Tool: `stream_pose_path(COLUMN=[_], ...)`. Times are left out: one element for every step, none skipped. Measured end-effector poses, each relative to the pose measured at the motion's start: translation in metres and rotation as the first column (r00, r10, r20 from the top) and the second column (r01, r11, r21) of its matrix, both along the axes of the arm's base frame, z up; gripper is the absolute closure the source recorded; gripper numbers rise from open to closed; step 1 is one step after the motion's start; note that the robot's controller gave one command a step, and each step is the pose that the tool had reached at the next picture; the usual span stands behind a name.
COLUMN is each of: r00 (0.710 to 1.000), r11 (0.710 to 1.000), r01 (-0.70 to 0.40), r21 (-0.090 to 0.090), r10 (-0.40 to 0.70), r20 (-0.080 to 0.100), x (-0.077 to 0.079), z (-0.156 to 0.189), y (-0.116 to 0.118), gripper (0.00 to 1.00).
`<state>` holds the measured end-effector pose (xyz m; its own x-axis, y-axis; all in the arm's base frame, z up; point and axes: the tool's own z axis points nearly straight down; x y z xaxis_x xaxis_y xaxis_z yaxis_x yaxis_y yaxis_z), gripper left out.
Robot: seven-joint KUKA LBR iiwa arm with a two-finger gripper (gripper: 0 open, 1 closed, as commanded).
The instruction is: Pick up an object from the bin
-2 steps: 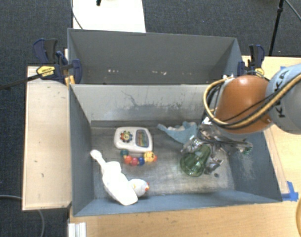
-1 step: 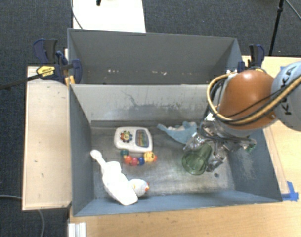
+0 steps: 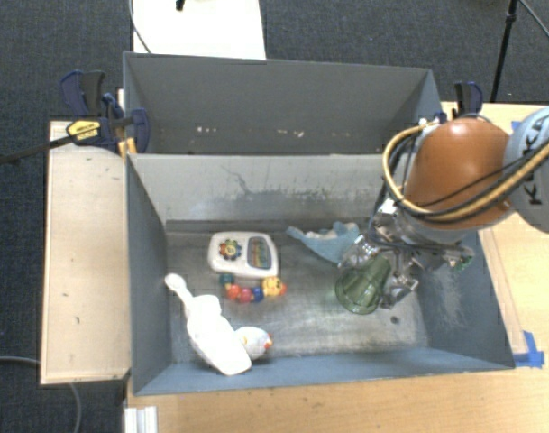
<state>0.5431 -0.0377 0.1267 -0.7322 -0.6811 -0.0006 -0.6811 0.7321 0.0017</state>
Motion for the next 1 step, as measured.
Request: stream_pose_path(r00=[1.000], r11=[1.000], r01=[0.002], r21=[0.000], r10=[-0.002], r20=[0.004], x=[0.0003], z=[0.0164], y=[0.0000], gripper=[1.00])
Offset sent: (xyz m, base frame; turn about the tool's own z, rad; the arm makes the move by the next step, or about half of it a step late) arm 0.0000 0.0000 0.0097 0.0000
